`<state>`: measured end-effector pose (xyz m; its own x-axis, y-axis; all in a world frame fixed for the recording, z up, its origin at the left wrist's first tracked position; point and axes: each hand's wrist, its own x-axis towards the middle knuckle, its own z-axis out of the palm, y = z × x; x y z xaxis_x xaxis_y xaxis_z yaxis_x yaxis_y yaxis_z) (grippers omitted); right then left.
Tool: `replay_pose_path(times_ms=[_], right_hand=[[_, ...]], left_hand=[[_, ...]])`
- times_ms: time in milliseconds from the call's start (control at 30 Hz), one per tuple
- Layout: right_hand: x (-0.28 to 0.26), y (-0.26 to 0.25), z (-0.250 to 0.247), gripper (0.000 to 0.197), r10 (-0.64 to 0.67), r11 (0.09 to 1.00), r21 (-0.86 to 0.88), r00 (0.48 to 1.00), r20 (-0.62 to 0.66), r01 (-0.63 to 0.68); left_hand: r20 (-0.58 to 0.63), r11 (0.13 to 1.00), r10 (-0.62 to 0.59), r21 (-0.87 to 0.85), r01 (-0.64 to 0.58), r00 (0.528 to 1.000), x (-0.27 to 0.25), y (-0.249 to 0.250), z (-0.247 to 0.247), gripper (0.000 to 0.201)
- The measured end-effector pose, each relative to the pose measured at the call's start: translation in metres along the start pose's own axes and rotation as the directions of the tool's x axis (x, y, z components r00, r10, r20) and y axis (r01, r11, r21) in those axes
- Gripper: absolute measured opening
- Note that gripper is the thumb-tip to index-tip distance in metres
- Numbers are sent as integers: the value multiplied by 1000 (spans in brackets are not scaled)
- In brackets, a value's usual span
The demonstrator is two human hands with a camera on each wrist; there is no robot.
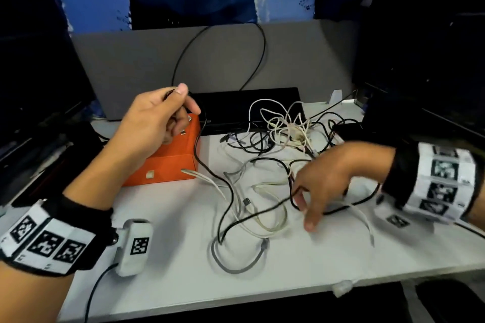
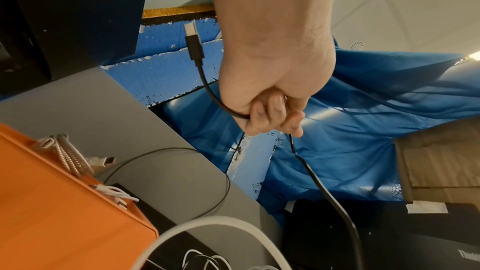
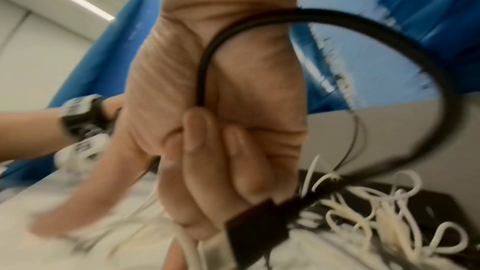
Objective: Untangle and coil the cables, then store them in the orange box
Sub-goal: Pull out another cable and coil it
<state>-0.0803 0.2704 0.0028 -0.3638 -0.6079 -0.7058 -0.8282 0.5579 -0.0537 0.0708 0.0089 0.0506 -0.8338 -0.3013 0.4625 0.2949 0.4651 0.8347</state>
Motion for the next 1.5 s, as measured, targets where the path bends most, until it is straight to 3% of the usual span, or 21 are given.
replay_pose_path(times_ms=[67, 133, 267, 400, 567, 767, 833, 933, 1000, 1067, 1100, 1167, 1233, 1333, 1400, 1433, 1500], right_hand=[[17, -4, 21, 32, 26, 998, -65, 999, 27, -24], [27, 7, 11, 21, 102, 995, 8, 994, -30, -102], [51, 53, -32, 37, 240, 971, 92, 922, -303, -223], [85, 78, -58, 31, 322, 891, 433, 862, -391, -137], [112, 79, -78, 25, 295, 921, 384, 766, -571, -67], [84, 79, -111, 31, 244, 877, 479, 877, -413, -18], [58, 84, -124, 38, 243, 858, 513, 850, -467, 37], [31, 103, -137, 43, 333, 823, 560, 720, -609, 93], [13, 111, -141, 52, 389, 860, 510, 679, -623, -25], [-8, 107, -138, 91, 379, 921, 295, 758, -530, -254], [-18, 96, -134, 99, 357, 933, 222, 796, -489, -283], [-31, 62, -123, 94, 215, 976, 151, 802, -558, -157], [-35, 19, -103, 78, 3, 971, 171, 705, -709, 168], [-29, -42, -64, 42, -149, 734, 257, 518, -842, 628], [-28, -66, -43, 27, -162, 560, 288, 443, -882, 777], [-28, -71, -34, 24, -139, 495, 317, 434, -890, 809], [-26, -69, -24, 19, -51, 512, 334, 416, -908, 792]], left_hand=[[10, 1000, -2, -2, 2, 1000, -1, 1, 3, 43], [26, 1000, 1, 5, -1, 1000, -1, 2, 7, 43], [38, 1000, -9, 17, 9, 999, 0, 4, 11, 43], [38, 1000, -21, 14, 21, 999, 2, 0, 12, 44], [30, 999, -35, -9, 35, 999, 4, -7, 12, 44], [19, 998, -68, 0, 68, 997, 3, -19, -1, 44], [14, 996, -75, -39, 76, 997, 3, -20, -4, 46], [15, 984, -84, -158, 86, 996, 3, -18, -6, 48], [52, 970, -78, -227, 88, 996, 3, -15, -5, 48], [81, 965, -62, -251, 81, 995, 3, -11, 0, 48], [88, 965, -58, -250, 79, 994, 3, -9, 4, 47], [113, 972, -40, -226, 65, 993, 1, -5, 15, 44], [161, 981, -4, -192, 35, 987, -3, -2, 31, 40], [196, 990, 22, -140, 6, 980, -16, 2, 52, 38], [207, 987, 19, -161, 15, 978, -26, 2, 58, 36], [223, 979, 5, -200, 41, 975, -31, 1, 59, 35], [296, 969, -32, -224, 102, 955, -39, 1, 53, 37]])
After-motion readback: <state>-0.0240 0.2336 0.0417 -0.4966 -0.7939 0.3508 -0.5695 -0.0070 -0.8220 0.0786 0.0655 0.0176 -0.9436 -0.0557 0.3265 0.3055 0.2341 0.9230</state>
